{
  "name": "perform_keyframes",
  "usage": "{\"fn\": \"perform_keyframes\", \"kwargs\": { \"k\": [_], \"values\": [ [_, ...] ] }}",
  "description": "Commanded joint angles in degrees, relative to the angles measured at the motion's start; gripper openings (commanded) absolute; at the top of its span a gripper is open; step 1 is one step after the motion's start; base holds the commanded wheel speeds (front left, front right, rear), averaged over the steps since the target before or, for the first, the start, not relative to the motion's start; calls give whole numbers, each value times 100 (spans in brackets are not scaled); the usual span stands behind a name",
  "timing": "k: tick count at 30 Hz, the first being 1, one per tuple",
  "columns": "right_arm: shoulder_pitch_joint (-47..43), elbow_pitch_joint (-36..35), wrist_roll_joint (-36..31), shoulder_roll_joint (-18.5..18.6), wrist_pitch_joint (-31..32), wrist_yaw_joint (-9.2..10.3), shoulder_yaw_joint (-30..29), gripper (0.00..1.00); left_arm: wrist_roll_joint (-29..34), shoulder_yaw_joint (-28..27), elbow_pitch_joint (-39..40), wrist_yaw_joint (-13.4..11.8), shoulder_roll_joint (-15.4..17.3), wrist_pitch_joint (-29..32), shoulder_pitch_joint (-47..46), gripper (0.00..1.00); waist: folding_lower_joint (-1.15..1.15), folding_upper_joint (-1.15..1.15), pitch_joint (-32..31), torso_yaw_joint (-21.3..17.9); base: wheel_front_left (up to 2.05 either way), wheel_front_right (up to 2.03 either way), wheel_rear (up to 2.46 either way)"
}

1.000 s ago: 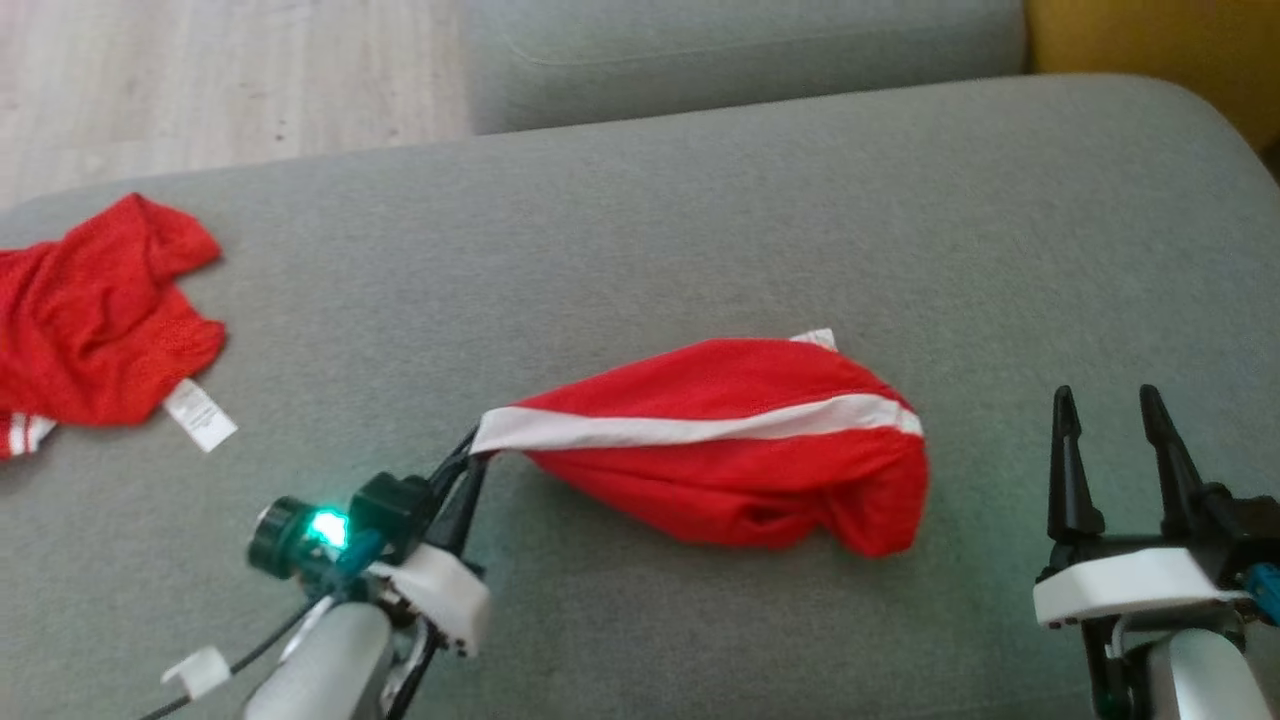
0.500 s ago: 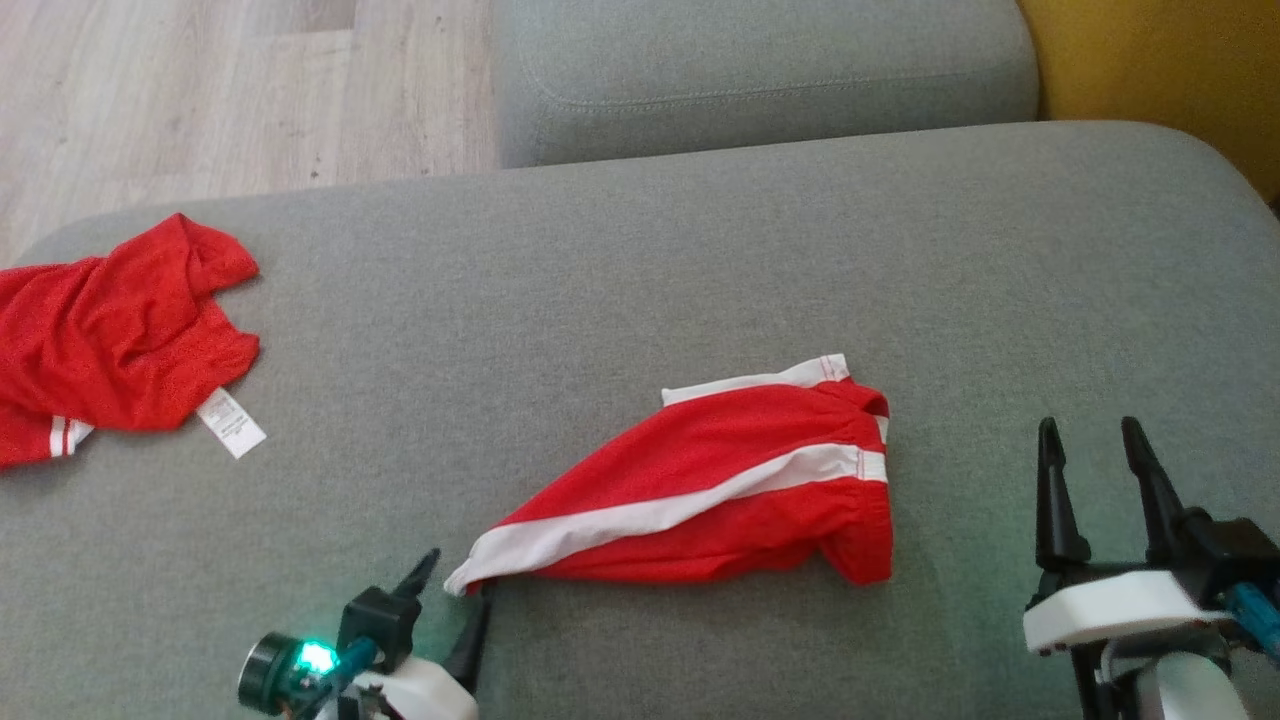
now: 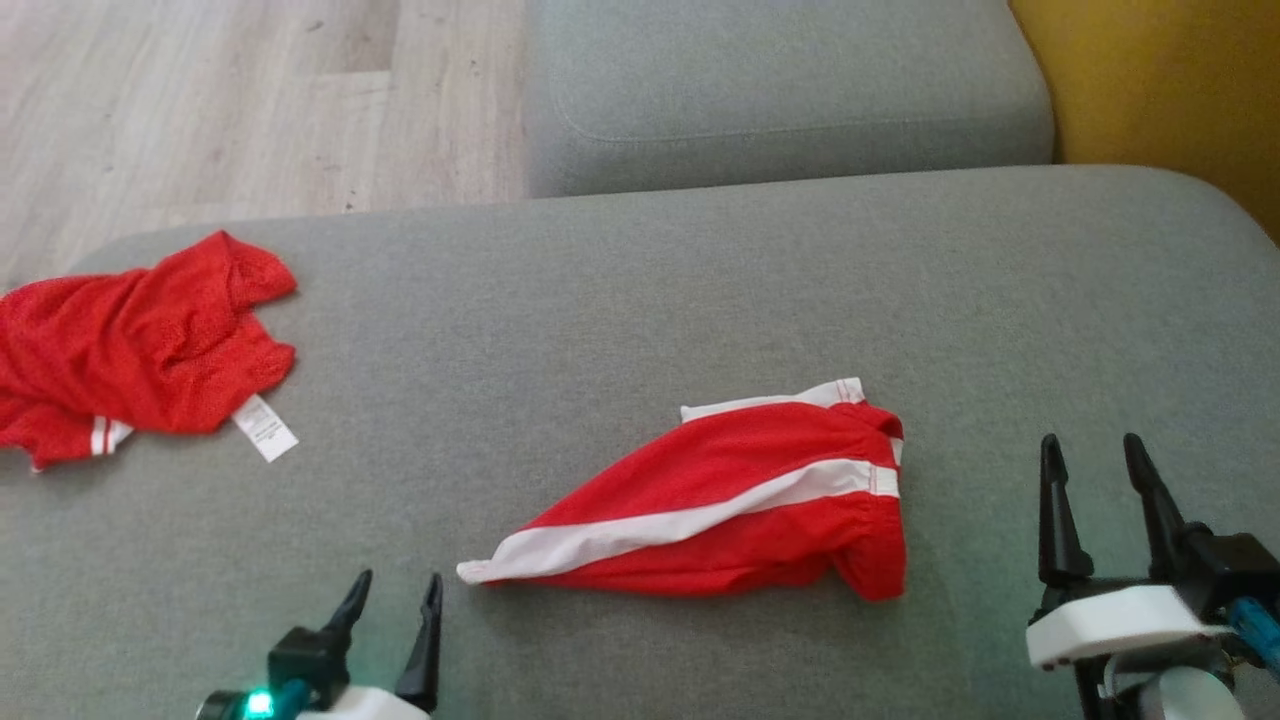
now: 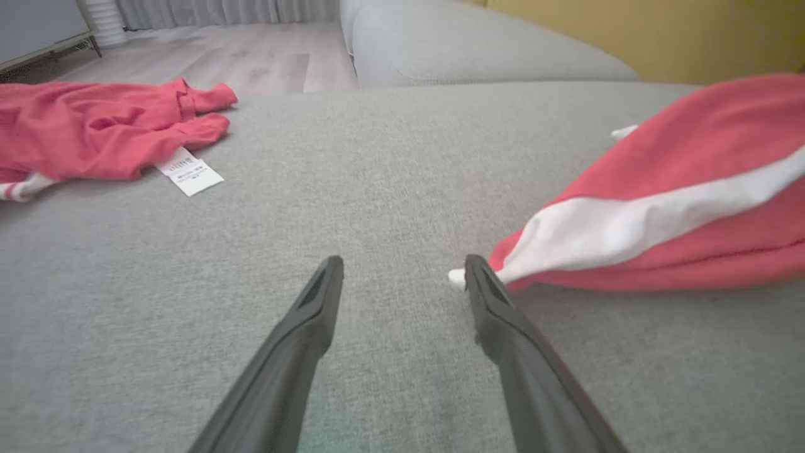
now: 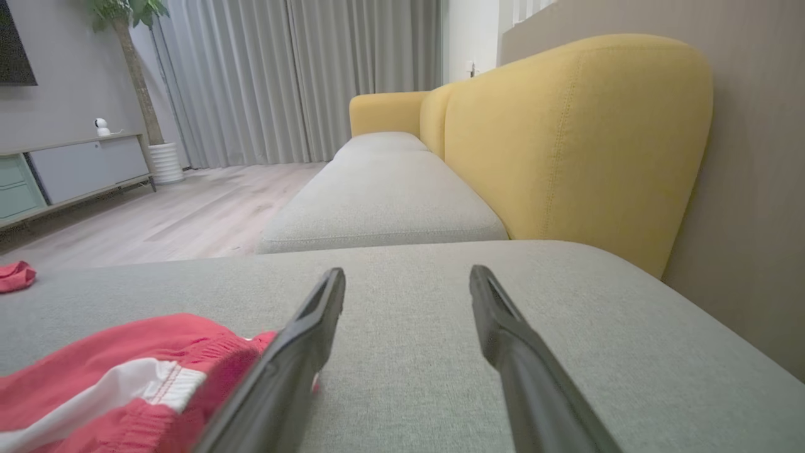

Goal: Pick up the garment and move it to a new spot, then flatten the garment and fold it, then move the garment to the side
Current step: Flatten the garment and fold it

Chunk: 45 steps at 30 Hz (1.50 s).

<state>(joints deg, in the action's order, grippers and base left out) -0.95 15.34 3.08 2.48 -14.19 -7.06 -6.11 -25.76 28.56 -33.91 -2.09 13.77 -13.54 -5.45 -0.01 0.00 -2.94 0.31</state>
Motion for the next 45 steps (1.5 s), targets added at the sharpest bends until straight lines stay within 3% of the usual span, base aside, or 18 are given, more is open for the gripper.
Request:
{"fn": "perform_keyframes", "kwargs": {
  "k": [1, 14, 35, 39, 45],
  "values": [
    [114, -209, -5, 40, -71, -43, 122, 100, -46, -289, 228, -53, 121, -98, -153, 100, 1, 0, -33, 44, 0, 0, 0],
    [-22, -153, 200, 40, -76, -43, 377, 100, -257, -760, 1474, -319, -159, -144, 458, 100, 1, 0, -259, 366, 0, 0, 0],
    [-84, 85, 479, 40, -53, -43, 814, 100, -297, -942, 1794, -367, -209, -145, 673, 100, 1, 0, -258, 360, 0, 0, 0],
    [45, 152, 842, 40, 308, -43, 945, 100, -278, -934, 1816, -387, -221, -145, 667, 100, 1, 0, -216, 374, 0, 0, 0],
    [295, -21, 1053, 40, 1386, -43, 1053, 100, -254, -896, 1798, -387, -277, -145, 664, 100, 1, 0, -157, 444, 0, 0, 0]
  ]
}}
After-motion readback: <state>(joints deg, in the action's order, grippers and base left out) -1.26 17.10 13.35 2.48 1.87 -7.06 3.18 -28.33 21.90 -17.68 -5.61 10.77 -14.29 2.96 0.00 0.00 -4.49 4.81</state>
